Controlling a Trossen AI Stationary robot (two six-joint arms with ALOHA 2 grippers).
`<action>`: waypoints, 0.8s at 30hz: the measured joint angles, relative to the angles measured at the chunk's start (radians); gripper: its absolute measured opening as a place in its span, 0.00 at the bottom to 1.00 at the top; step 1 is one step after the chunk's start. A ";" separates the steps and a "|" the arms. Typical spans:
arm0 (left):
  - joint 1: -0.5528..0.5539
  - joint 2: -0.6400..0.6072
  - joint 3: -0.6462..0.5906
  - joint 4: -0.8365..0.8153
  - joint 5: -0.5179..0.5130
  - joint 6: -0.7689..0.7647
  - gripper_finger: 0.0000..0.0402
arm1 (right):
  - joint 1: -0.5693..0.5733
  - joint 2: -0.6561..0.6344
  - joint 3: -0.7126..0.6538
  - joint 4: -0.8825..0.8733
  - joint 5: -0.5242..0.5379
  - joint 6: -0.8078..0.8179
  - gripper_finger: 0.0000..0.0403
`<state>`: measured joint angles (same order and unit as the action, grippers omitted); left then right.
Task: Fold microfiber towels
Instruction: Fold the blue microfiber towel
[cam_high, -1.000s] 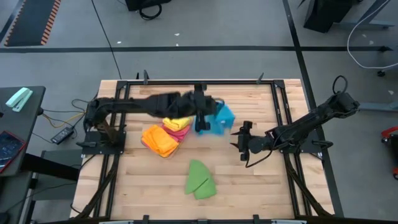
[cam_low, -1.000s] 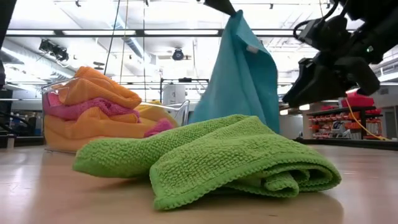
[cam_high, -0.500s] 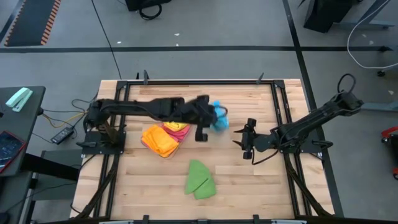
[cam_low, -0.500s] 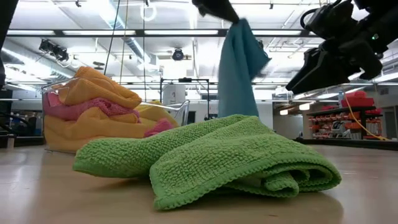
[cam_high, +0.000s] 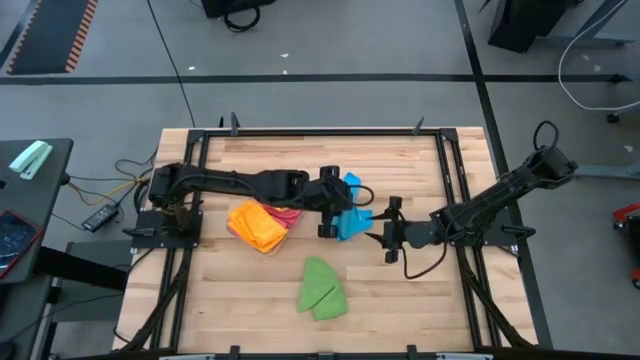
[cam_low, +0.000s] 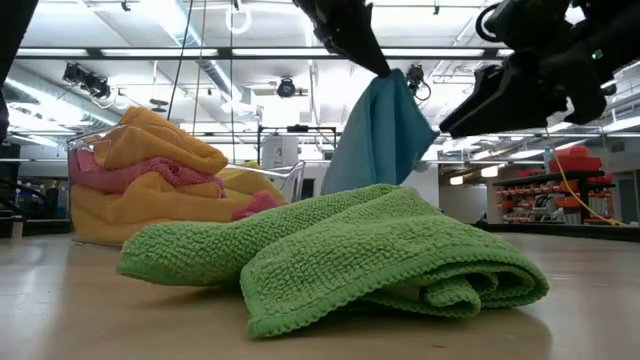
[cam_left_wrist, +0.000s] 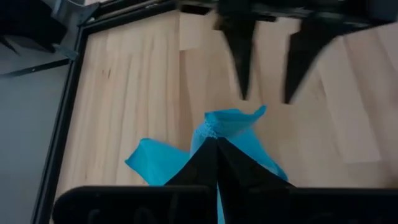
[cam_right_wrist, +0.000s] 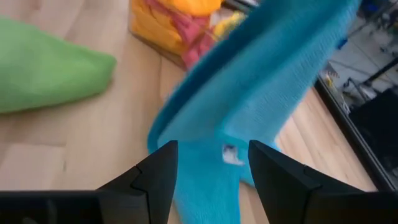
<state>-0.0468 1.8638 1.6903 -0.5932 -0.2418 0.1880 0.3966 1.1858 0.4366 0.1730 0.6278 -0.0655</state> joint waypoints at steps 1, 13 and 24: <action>0.003 0.001 0.000 0.001 -0.001 -0.002 0.03 | 0.005 0.003 0.000 0.018 0.001 -0.007 0.51; 0.012 0.001 0.000 0.008 0.000 -0.028 0.03 | -0.014 0.095 0.000 0.200 0.079 -0.090 0.51; 0.010 0.001 0.000 0.009 0.000 -0.028 0.03 | -0.122 0.135 0.000 0.238 0.039 -0.093 0.37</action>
<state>-0.0364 1.8648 1.6905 -0.5842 -0.2421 0.1596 0.2750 1.3205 0.4366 0.4114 0.6665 -0.1585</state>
